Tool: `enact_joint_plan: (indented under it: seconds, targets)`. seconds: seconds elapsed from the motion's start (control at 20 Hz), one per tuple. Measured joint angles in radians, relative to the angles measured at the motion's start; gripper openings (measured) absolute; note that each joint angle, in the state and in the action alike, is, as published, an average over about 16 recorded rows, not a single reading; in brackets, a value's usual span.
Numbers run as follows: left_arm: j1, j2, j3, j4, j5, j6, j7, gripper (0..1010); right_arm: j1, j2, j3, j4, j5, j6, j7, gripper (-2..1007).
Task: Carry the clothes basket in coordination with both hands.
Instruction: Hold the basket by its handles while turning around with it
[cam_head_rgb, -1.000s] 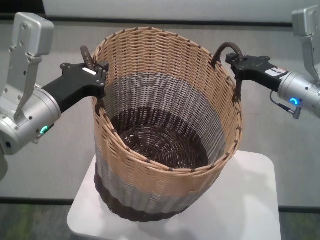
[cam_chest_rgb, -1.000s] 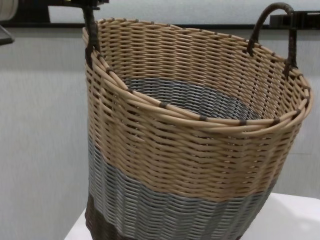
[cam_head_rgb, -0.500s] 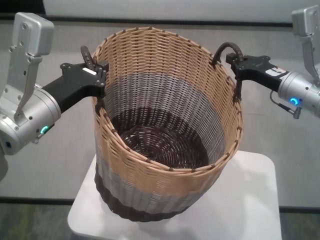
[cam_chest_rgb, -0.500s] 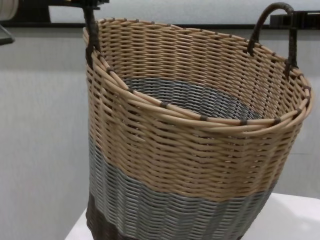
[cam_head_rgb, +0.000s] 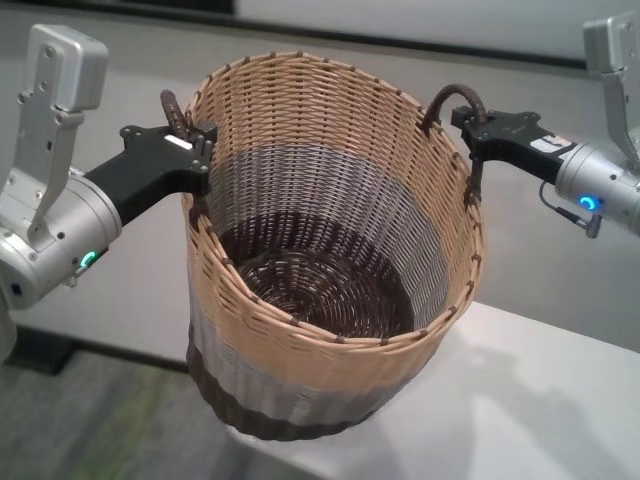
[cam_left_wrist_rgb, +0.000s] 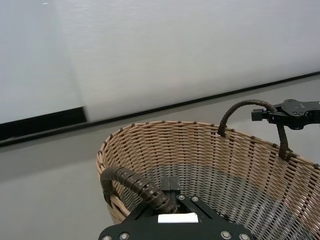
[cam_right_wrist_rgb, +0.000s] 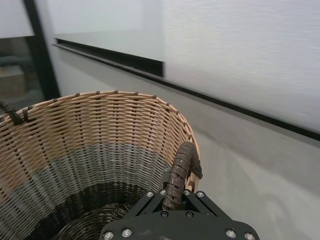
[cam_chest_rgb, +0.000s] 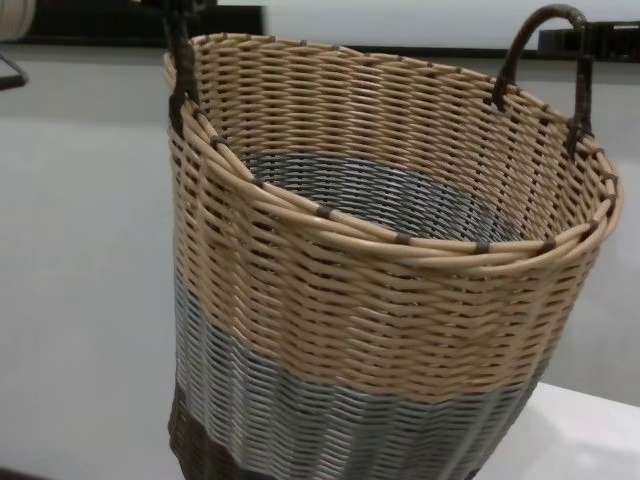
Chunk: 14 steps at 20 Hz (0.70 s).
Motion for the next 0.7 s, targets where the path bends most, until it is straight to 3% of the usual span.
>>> enact_joint_plan:
  seconds: [0.7]
  targets:
    - [0.000, 0.000, 0.000, 0.000, 0.000, 0.000, 0.000, 1, 0.000, 0.000, 0.000, 0.000, 0.000, 0.000, 0.000, 19]
